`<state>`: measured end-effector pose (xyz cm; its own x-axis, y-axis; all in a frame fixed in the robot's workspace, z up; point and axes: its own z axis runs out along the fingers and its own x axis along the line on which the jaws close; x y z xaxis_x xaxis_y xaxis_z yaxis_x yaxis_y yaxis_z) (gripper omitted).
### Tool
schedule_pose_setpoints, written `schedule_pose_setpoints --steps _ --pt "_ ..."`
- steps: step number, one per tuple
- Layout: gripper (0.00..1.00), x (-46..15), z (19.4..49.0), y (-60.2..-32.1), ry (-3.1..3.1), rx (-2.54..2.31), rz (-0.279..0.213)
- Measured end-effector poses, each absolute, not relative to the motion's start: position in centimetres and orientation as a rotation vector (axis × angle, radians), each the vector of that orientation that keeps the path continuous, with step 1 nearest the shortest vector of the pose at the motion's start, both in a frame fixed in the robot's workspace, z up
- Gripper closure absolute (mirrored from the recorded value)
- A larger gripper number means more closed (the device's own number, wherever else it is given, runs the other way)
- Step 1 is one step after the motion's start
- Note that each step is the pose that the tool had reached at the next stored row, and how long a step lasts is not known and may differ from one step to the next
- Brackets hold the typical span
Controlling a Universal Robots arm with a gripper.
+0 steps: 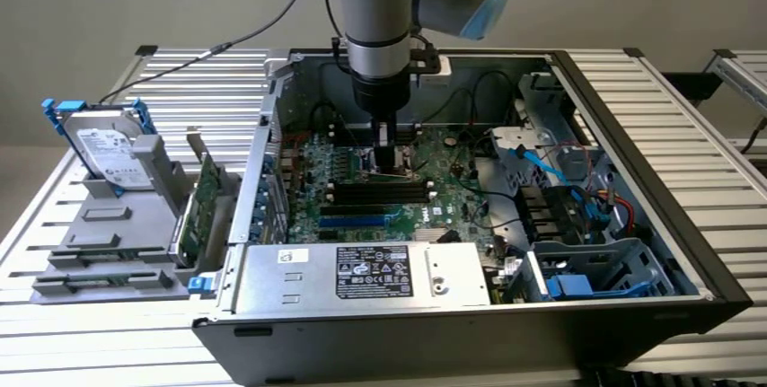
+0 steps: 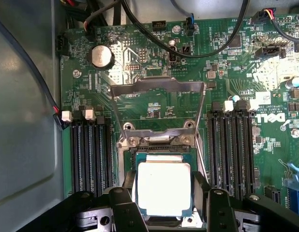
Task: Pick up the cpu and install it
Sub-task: 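Place the cpu into insertion slot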
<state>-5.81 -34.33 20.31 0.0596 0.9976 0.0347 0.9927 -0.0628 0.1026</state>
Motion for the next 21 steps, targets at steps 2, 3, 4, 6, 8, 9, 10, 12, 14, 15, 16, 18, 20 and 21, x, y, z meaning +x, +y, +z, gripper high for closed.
schedule_pose_setpoints --steps 2,3,4,6,8,9,10,12,14,15,16,18,20,21 --pt "0.45 -5.81 20.26 -34.33 2.114 2.245 0.145" --pt "0.45 -5.81 20.25 -34.33 2.115 2.243 0.143" --pt "0.45 -5.81 20.25 -34.33 2.116 2.241 0.142" --pt "0.45 -5.83 20.24 -34.33 2.117 2.240 0.143" --pt "0.45 -5.82 20.24 -34.33 2.117 2.240 0.143" --pt "0.45 -5.83 20.24 -34.33 2.117 2.240 0.143" --pt "0.45 -5.83 20.24 -34.33 2.117 2.240 0.143" --pt "0.45 -5.83 20.22 -34.33 2.119 2.238 0.143" --pt "0.45 -5.83 20.20 -34.33 2.122 2.234 0.144" --pt "0.45 -5.83 20.19 -34.33 2.123 2.232 0.145" --pt "0.45 -5.83 20.19 -34.33 2.125 2.231 0.146" --pt "0.45 -5.83 20.18 -34.32 2.126 2.229 0.146" --pt "0.45 -5.83 20.18 -34.32 2.127 2.228 0.146" --pt "0.45 -5.83 20.18 -34.33 2.127 2.228 0.146"
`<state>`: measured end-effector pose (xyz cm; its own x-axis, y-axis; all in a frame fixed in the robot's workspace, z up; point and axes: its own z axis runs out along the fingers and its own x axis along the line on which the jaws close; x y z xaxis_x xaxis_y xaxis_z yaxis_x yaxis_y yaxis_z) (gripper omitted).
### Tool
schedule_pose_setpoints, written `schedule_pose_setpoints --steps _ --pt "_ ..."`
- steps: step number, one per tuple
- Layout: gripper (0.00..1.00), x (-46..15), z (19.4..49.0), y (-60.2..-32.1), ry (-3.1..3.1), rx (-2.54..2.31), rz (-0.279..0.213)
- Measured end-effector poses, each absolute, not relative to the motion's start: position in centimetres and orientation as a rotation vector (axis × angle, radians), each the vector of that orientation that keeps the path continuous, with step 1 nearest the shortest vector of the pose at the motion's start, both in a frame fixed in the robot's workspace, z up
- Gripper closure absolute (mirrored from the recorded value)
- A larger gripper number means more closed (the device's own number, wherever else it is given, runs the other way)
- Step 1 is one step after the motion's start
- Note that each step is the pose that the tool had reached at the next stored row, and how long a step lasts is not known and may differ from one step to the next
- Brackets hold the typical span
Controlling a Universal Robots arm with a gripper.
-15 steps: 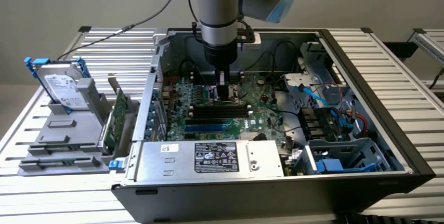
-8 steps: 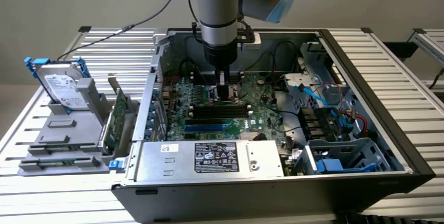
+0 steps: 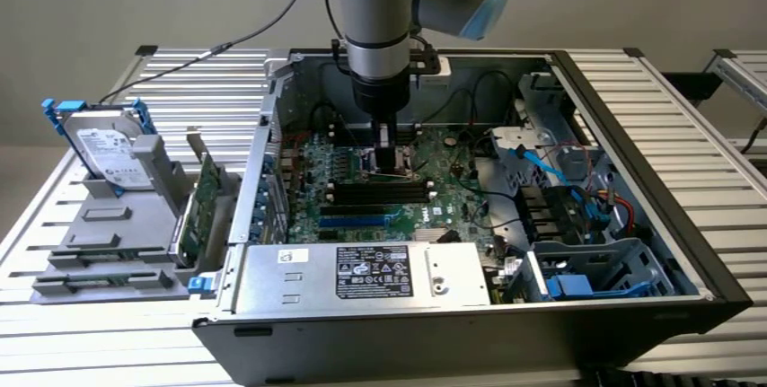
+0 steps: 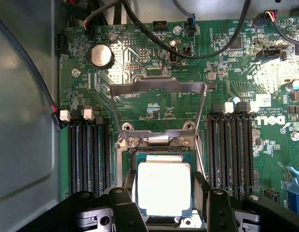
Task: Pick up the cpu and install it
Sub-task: 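Place the cpu into insertion slot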
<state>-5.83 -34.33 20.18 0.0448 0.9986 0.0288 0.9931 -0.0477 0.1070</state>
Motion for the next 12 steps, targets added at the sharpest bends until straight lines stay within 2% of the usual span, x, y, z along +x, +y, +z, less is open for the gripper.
schedule_pose_setpoints --steps 12 --pt "0.45 -5.88 19.80 -34.30 2.129 2.226 0.147"
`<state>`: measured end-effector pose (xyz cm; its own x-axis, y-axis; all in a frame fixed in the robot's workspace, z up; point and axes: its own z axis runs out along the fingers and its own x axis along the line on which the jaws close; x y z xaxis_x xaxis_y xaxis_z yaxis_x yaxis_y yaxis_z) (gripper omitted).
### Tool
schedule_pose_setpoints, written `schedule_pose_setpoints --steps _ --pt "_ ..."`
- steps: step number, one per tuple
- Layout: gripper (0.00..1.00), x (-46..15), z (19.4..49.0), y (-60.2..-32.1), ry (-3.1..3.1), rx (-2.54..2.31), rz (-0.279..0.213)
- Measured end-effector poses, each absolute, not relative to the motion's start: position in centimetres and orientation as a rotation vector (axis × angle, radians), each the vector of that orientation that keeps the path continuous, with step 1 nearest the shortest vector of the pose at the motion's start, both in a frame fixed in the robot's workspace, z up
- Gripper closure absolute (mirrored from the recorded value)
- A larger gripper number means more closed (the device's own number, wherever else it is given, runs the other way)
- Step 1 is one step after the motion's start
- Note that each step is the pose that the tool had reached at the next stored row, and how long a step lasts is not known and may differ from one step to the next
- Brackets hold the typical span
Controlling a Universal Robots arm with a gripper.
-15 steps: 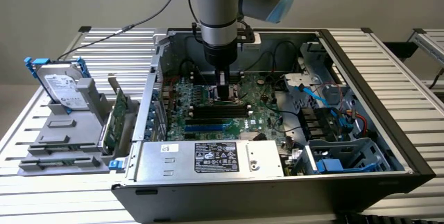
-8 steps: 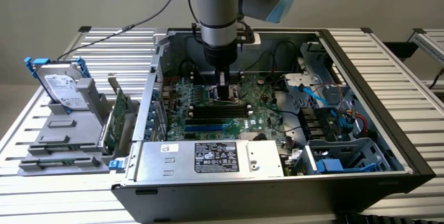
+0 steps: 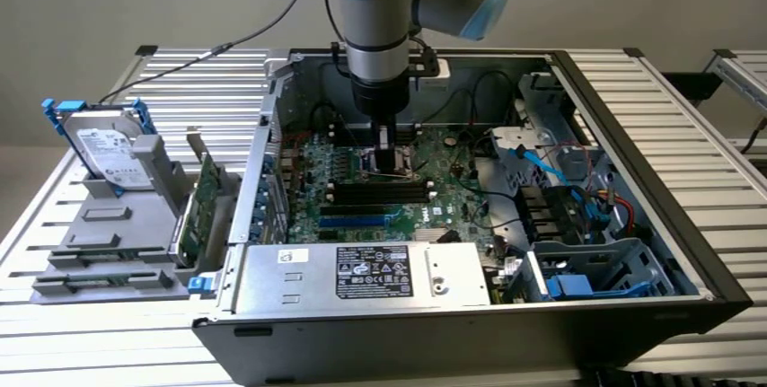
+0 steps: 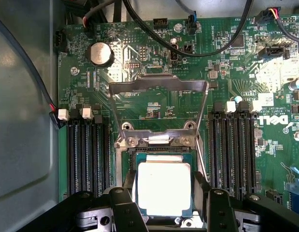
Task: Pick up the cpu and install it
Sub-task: 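Place the cpu into insertion slot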
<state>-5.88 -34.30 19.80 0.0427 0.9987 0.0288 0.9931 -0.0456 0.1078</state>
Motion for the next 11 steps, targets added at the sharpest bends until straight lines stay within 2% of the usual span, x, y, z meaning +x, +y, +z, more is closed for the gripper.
schedule_pose_setpoints --steps 11 --pt "0.45 -5.91 19.62 -34.09 2.131 2.223 0.148"
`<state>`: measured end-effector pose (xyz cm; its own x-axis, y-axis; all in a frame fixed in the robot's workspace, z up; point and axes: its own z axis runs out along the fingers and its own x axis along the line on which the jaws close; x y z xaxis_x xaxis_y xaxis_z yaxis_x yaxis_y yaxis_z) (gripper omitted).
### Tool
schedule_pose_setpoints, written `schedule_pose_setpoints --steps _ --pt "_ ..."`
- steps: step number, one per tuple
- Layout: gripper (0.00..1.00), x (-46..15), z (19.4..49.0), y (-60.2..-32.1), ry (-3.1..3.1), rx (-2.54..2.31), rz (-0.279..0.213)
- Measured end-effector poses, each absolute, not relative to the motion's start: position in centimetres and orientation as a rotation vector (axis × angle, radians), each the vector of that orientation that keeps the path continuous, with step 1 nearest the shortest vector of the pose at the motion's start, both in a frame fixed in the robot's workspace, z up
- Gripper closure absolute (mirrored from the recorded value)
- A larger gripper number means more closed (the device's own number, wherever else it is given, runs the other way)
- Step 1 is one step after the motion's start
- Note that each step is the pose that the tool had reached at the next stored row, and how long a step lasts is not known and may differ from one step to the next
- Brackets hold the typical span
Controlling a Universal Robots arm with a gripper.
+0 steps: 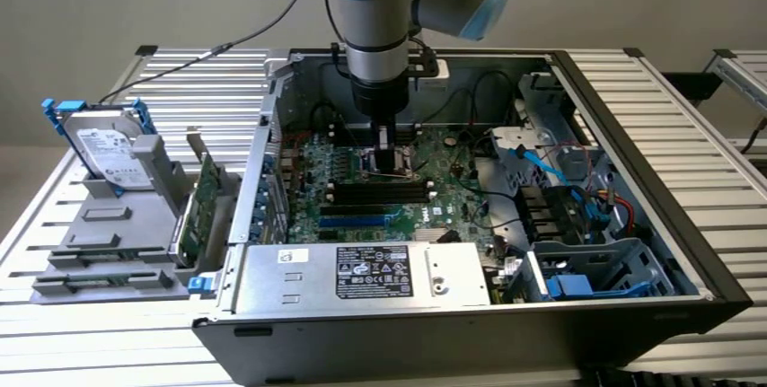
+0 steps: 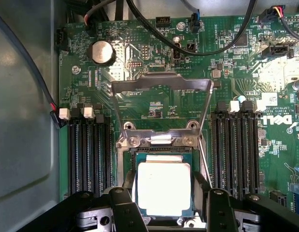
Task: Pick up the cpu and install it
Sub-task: 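Place the cpu into insertion slot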
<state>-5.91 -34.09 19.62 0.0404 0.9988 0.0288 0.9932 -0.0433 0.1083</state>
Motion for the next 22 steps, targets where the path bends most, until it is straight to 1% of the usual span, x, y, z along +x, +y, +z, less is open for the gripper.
schedule_pose_setpoints --steps 22 --pt "0.45 -5.92 19.29 -33.99 2.144 2.211 0.148"
